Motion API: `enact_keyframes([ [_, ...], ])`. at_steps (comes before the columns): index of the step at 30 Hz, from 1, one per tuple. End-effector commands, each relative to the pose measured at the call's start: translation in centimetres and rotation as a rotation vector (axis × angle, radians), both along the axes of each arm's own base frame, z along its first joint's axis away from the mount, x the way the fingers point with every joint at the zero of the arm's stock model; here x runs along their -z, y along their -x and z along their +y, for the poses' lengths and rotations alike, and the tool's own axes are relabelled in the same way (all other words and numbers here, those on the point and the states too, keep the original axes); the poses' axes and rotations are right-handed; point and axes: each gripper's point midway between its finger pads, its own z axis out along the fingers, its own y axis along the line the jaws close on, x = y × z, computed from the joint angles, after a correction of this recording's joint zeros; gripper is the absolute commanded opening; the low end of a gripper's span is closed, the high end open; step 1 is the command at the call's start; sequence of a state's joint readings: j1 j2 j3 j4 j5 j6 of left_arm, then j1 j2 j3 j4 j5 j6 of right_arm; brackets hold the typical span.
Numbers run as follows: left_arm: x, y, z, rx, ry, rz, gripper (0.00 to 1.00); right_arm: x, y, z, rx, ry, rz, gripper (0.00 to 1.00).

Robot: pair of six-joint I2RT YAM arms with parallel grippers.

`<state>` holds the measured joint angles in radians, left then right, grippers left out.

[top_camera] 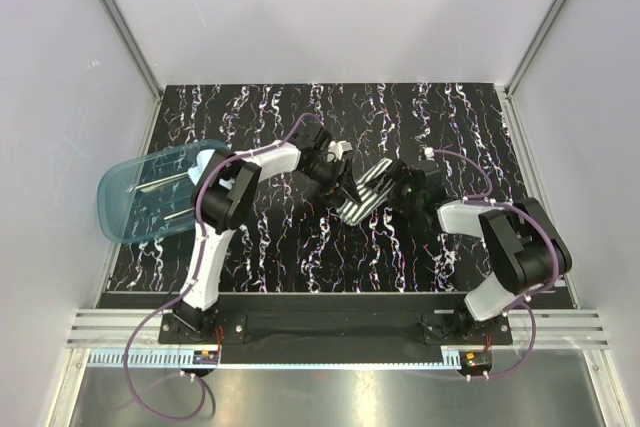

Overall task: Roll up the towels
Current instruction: Roll the towel, then place the rolled towel into the container

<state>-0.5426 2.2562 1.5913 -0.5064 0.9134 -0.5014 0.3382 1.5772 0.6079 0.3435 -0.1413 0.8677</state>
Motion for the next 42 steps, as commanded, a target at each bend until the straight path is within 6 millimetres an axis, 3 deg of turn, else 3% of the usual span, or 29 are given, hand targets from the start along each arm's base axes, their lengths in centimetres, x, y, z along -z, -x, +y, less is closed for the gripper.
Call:
enact_keyframes([
  [1,7.1,2.4,3.5,0.003,-0.225,0.111,0.6,1.2,-1.4,-0.6,0.07,-0.006,-0.031,0.93],
  [6,7.0,2.6,3.2,0.014,-0.196,0.129,0.61,3.1,-1.9,0.1,0.07,-0.048,-0.026,0.91],
  [9,7.0,2.8,3.2,0.017,-0.191,0.141,0.61,3.4,-2.3,0.6,0.06,-0.083,-0.04,0.8],
  [10,7.0,2.9,3.2,0.017,-0.189,0.14,0.61,3.5,-2.3,0.8,0.058,-0.093,-0.043,0.67],
  [13,6.7,3.1,3.2,0.016,-0.179,0.137,0.63,3.0,-2.8,1.6,0.032,-0.132,-0.077,0.43],
  [14,6.8,3.3,3.4,0.015,-0.177,0.14,0.63,2.6,-3.0,1.9,0.02,-0.147,-0.093,0.33],
  [17,5.6,3.4,3.3,0.011,-0.15,0.113,0.66,0.5,-3.1,3.2,-0.052,-0.203,-0.168,0.2],
  [21,3.4,3.6,4.2,-0.015,-0.165,0.008,0.73,-2.7,-2.7,4.0,-0.137,-0.214,-0.241,0.18],
  [22,0.9,3.0,4.1,-0.028,-0.14,-0.069,0.77,-3.3,-2.6,4.0,-0.157,-0.197,-0.259,0.18],
  [24,-1.1,2.6,4.5,-0.041,-0.134,-0.143,0.85,-5.1,-2.1,4.1,-0.182,-0.187,-0.275,0.18],
  [25,-3.5,2.6,4.6,-0.046,-0.11,-0.196,0.87,-5.7,-2.0,4.1,-0.201,-0.165,-0.292,0.18],
  [26,-4.6,2.4,4.7,-0.045,-0.106,-0.235,0.89,-5.6,-1.4,4.0,-0.218,-0.152,-0.263,0.18],
  [27,-6.7,2.2,5.0,-0.055,-0.096,-0.298,0.92,-7.4,-1.2,3.9,-0.231,-0.148,-0.299,0.18],
  [29,-8.6,1.9,5.4,-0.064,-0.089,-0.365,0.95,-8.5,-0.2,4.1,-0.287,-0.125,-0.298,0.18],
  [30,-10.6,1.8,5.7,-0.08,-0.07,-0.423,0.98,-10.5,0.2,4.1,-0.304,-0.121,-0.333,0.18],
  [32,-12.2,1.1,6.1,-0.122,-0.033,-0.475,0.99,-12.2,1.3,4.5,-0.369,-0.121,-0.345,0.19],
  [33,-14.5,0.8,5.8,-0.138,0.038,-0.544,0.99,-14.0,1.9,4.5,-0.389,-0.126,-0.379,0.19],
  [35,-15.5,0.7,6.3,-0.183,0.1,-0.532,0.99,-15.8,3.1,4.7,-0.439,-0.133,-0.391,0.19],
  [37,-18.2,0.8,5.7,-0.178,0.235,-0.575,0.99,-18.7,3.9,4.4,-0.454,-0.121,-0.442,0.2],
  [38,-18.8,0.9,5.6,-0.195,0.264,-0.557,0.99,-18.8,4.5,4.2,-0.46,-0.113,-0.418,0.2],
  [40,-19.9,0.9,5.4,-0.195,0.32,-0.592,0.99,-21.2,5.0,3.8,-0.464,-0.089,-0.465,0.21],
  [42,-21.3,1.2,5.1,-0.214,0.376,-0.609,0.99,-21.8,6.0,3.6,-0.476,-0.077,-0.441,0.21],
])
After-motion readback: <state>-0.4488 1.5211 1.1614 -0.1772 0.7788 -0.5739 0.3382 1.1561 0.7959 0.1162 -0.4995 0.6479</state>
